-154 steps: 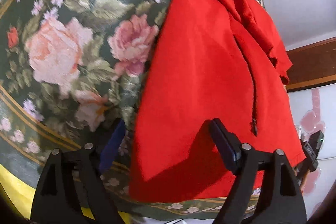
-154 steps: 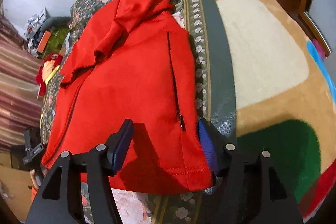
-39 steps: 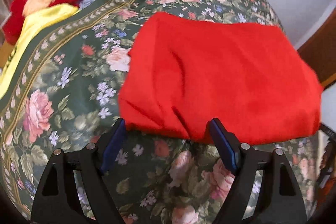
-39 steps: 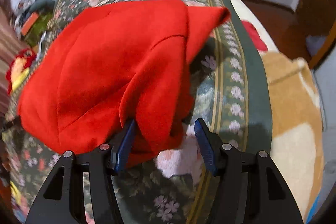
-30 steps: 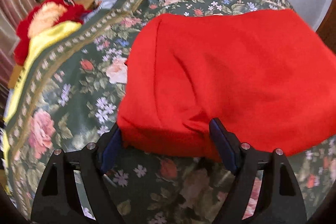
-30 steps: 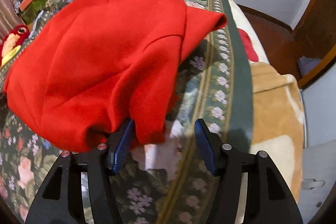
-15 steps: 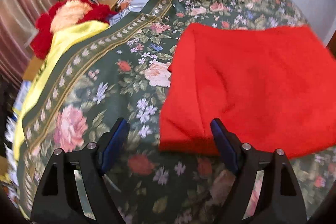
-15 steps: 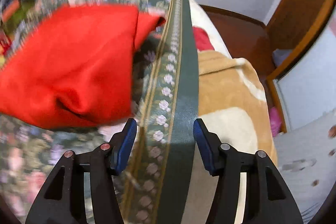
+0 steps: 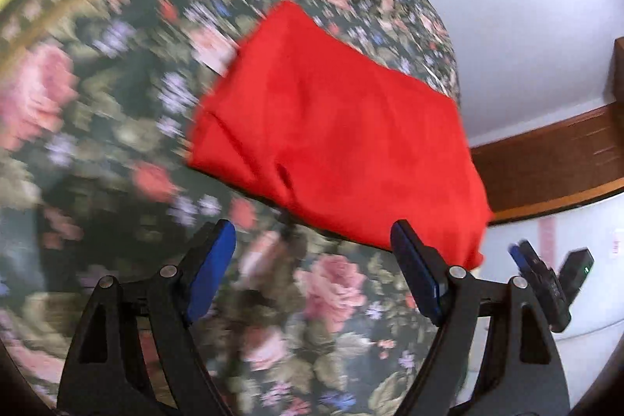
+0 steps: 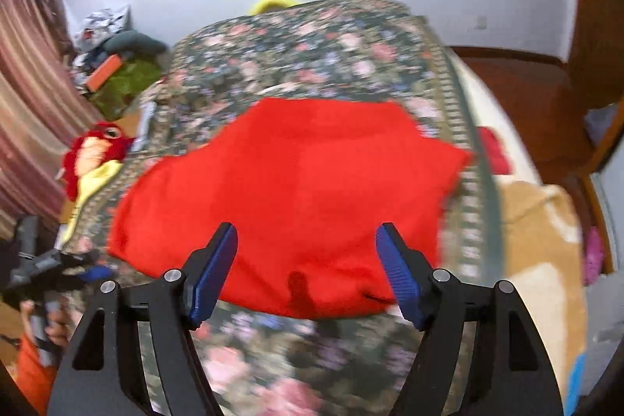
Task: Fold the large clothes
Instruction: 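Grasp the folded jacket bundle with both grippers and lift it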
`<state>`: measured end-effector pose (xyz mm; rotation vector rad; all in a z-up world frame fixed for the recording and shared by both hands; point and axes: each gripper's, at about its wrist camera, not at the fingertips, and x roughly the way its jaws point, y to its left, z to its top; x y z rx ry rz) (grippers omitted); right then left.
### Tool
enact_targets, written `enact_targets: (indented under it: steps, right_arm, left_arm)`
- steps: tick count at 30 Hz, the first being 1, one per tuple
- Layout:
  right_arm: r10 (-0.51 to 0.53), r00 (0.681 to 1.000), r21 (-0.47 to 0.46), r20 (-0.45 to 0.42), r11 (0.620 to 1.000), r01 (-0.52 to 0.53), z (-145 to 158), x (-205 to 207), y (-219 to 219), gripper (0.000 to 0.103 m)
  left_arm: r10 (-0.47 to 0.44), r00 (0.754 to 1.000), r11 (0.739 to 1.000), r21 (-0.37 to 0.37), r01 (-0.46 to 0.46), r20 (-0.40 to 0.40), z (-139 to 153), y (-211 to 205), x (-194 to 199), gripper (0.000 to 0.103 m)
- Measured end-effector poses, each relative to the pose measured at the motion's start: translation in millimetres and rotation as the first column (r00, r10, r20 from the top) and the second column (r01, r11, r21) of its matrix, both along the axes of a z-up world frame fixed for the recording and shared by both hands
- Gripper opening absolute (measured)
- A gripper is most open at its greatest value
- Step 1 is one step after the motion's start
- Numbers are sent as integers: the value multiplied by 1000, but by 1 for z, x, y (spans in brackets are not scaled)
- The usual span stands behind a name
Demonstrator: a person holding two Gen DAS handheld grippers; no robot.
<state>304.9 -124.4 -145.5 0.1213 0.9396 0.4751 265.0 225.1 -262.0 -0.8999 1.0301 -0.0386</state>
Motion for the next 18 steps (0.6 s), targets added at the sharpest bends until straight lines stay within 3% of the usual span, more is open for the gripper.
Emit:
enact_targets:
  steps: [4,7,10,15,18]
  right_arm:
    - [42,996,19,-79,999,-40,-26,14,26,71]
    - [26,988,-23,-153,999,-30,-54,22,30,71]
    - [-10,979,-24,-203,1000,5,-77,23,16,71]
    - [-39,971,38,-235,998,49,-87,22,-11,71]
    - [-39,971,42,-235,998,50,-87,19,-15,71]
  left_arm:
    - [-26,999,996,-81,24,-24,-20,-18,20,82]
    - [-58,997,998,-30,56,-41,-30,-29,33,80]
    - [-75,997,996,-40,74,-21,-35,-29,40,78]
    - [-10,998,997,-81,14,57,-32,-17,55,78]
    - [45,996,994,-102,-36,80,-36,-7,66,70]
